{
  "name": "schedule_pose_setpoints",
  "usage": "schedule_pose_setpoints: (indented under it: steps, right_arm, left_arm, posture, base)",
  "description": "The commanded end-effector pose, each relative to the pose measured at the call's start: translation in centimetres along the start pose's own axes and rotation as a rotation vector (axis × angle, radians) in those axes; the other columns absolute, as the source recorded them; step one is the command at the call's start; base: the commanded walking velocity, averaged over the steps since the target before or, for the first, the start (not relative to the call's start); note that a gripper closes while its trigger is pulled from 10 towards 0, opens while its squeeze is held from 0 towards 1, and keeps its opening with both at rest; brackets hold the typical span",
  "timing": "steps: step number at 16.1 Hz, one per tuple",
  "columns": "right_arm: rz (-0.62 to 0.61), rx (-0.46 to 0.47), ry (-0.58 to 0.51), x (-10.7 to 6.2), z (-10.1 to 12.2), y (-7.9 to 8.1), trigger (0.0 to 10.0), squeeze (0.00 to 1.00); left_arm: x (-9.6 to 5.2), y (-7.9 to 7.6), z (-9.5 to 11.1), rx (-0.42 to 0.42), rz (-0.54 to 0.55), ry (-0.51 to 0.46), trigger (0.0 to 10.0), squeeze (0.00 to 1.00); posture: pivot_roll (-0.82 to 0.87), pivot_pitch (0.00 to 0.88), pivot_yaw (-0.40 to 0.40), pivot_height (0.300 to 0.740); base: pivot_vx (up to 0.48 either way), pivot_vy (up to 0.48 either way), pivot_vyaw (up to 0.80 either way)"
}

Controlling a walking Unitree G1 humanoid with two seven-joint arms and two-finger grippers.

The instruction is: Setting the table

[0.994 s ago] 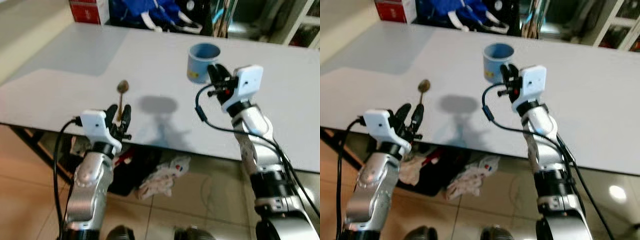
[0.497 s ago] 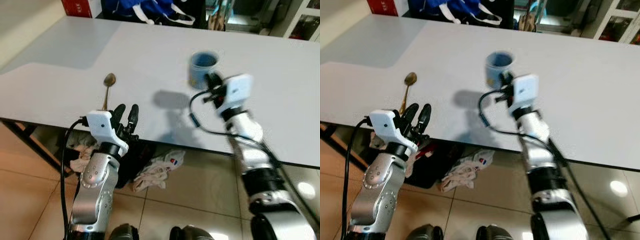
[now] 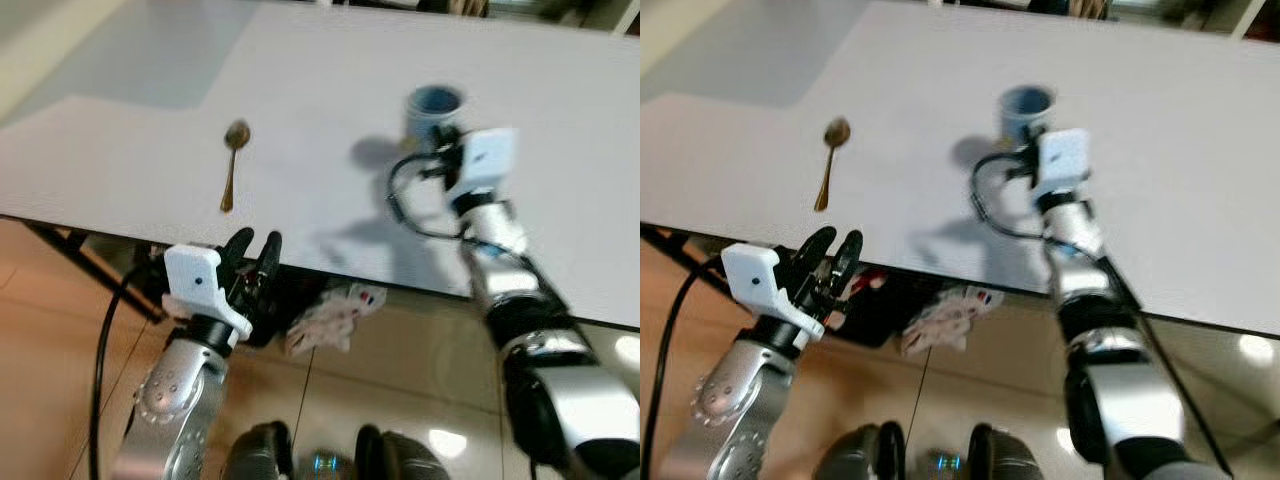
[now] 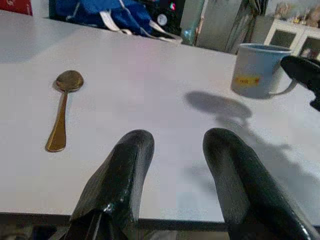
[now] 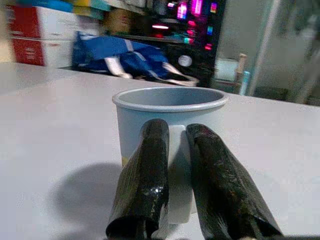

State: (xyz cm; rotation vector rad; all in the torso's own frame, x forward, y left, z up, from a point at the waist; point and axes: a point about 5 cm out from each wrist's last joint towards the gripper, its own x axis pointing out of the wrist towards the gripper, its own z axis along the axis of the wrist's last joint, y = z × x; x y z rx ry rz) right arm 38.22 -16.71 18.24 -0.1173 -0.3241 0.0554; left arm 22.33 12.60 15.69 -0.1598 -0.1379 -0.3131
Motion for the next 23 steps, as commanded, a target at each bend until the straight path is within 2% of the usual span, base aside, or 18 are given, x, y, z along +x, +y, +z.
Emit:
schedule_pose_setpoints:
  steps: [1, 3, 5, 6, 8, 10, 13, 15, 17, 18, 19, 20, 21, 23]
  right_arm:
    - [-0.056, -0.001, -0.001, -0.1, -0.2, -1.2, 10.0, 0.00]
    - [-0.126, 0.022, 0.016, -0.4, -0.5, -3.2, 10.0, 0.00]
    - [-0.137, 0.088, 0.029, -0.7, -1.0, -3.3, 10.0, 0.00]
    - [-0.132, 0.131, 0.033, -0.8, -1.2, -2.9, 10.0, 0.20]
    - [-0.128, 0.162, 0.029, -0.9, -1.4, -2.3, 10.0, 0.92]
    - [-0.110, 0.187, 0.014, -0.7, -1.2, -1.9, 10.0, 1.00]
    - [-0.026, 0.196, -0.037, -0.4, -0.4, -1.9, 10.0, 1.00]
    - [0.036, 0.174, -0.052, -1.3, -0.6, -2.3, 10.0, 1.00]
    - [0.086, 0.174, -0.067, -3.1, -1.1, -3.1, 10.0, 0.98]
    - [0.106, 0.179, -0.074, -3.7, -1.2, -3.2, 10.0, 0.85]
    - [0.122, 0.183, -0.081, -4.5, -1.1, -3.5, 10.0, 0.58]
    - [0.152, 0.198, -0.096, -5.1, -0.8, -3.4, 10.0, 0.17]
    - [0.172, 0.208, -0.102, -5.4, -0.5, -3.3, 10.0, 0.00]
    - [0.197, 0.230, -0.132, -5.9, 0.5, -3.1, 10.0, 0.00]
  left_arm:
    - [-0.5, -0.5, 0.4, -0.004, -0.021, 0.005, 10.0, 0.00]
    - [-1.1, -0.9, 0.8, -0.004, -0.026, 0.018, 10.0, 0.00]
    - [-1.4, -1.2, 1.2, 0.002, -0.031, 0.030, 10.0, 0.00]
    - [-1.5, -1.2, 1.3, 0.002, -0.030, 0.033, 10.0, 0.00]
    - [-1.6, -1.3, 1.5, 0.001, -0.031, 0.038, 10.0, 0.00]
    - [-1.6, -1.5, 1.8, 0.000, -0.032, 0.040, 10.0, 0.00]
    - [-1.4, -1.6, 1.8, -0.006, -0.033, 0.040, 10.0, 0.00]
    - [-1.0, -1.6, 1.7, -0.008, -0.036, 0.038, 10.0, 0.00]
    - [-0.6, -1.5, 1.7, -0.012, -0.035, 0.025, 10.0, 0.00]
    - [-0.4, -1.5, 1.6, -0.013, -0.039, 0.022, 10.0, 0.00]
    - [-0.1, -1.6, 1.5, -0.019, -0.048, 0.018, 10.0, 0.00]
    - [0.2, -1.5, 1.4, -0.020, -0.059, 0.014, 10.0, 0.00]
    - [0.4, -1.5, 1.4, -0.020, -0.063, 0.011, 10.0, 0.00]
    - [0.8, -1.5, 1.3, -0.020, -0.070, 0.002, 10.0, 0.00]
  posture:
    - [0.04, 0.312, 0.046, 0.740]
    - [0.05, 0.333, 0.055, 0.740]
    - [0.06, 0.348, 0.064, 0.740]
    - [0.06, 0.353, 0.068, 0.740]
    - [0.07, 0.354, 0.071, 0.740]
    - [0.07, 0.355, 0.070, 0.740]
    - [0.05, 0.337, 0.059, 0.740]
    - [0.04, 0.324, 0.049, 0.740]
    - [0.02, 0.307, 0.047, 0.740]
    - [0.01, 0.298, 0.049, 0.740]
    - [-0.01, 0.280, 0.051, 0.740]
    - [-0.02, 0.264, 0.055, 0.740]
    - [-0.03, 0.259, 0.055, 0.740]
    - [-0.04, 0.240, 0.055, 0.740]
  base:
    - [0.000, 0.000, 0.00]
    - [0.000, 0.000, 0.00]
    - [0.000, 0.000, 0.00]
    - [0.000, 0.000, 0.00]
    - [0.000, 0.000, 0.00]
    - [0.000, 0.000, 0.00]
    - [0.000, 0.000, 0.00]
    - [0.000, 0.000, 0.00]
    - [0.000, 0.000, 0.00]
    - [0.000, 0.000, 0.00]
    - [0.000, 0.000, 0.00]
    - [0.000, 0.000, 0.00]
    - [0.000, 0.000, 0.00]
    - [0.000, 0.000, 0.00]
